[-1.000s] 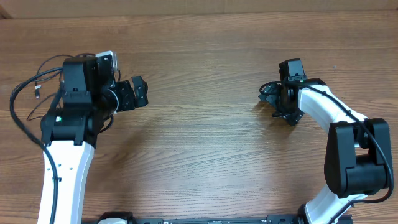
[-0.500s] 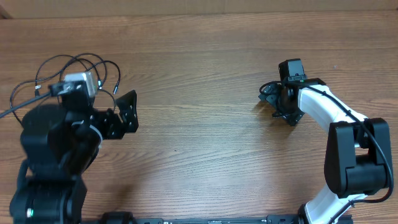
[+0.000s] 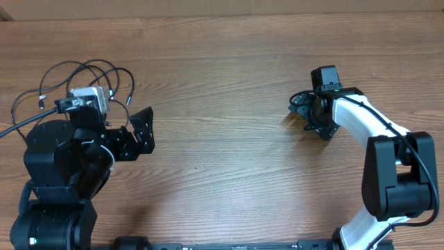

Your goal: Untangle cables

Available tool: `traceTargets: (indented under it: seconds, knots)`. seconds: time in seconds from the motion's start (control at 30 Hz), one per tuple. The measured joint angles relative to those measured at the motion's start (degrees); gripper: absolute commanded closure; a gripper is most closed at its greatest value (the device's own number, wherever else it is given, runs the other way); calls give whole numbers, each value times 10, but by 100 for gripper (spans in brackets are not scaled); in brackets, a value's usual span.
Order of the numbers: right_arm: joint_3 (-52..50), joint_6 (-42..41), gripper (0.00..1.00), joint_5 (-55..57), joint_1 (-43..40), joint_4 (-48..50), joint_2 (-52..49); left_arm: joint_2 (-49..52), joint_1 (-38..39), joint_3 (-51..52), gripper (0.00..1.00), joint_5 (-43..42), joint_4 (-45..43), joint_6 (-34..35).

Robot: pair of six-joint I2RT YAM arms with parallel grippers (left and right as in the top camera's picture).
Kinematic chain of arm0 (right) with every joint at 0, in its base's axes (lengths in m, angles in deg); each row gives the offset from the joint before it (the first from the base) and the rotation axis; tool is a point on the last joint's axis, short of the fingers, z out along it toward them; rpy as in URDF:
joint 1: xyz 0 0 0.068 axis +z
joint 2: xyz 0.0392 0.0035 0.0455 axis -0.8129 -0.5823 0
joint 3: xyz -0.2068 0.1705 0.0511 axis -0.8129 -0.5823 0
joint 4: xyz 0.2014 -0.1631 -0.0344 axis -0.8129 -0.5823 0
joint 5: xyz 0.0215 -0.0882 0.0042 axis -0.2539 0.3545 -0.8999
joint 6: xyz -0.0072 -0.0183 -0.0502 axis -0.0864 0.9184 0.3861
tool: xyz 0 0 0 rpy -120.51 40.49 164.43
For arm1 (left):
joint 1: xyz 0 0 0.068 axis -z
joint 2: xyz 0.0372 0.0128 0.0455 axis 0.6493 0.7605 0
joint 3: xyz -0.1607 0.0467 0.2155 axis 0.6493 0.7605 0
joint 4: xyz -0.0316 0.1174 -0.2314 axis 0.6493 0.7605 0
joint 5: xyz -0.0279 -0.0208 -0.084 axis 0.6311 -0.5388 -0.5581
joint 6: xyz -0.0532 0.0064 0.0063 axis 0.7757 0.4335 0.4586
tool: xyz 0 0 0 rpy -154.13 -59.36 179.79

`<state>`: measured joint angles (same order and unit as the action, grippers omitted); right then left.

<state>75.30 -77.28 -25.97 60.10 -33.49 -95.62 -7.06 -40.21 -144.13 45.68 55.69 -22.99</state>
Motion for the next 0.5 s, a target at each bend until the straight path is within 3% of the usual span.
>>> traceTargets:
  seconds: [0.37, 0.5]
  knots:
    - [0, 0, 0, 0, 0, 0, 0, -116, 0, 83, 1, 0, 3, 0]
    - [0, 0, 0, 0, 0, 0, 0, -145, 0, 107, 0, 0, 43, 0]
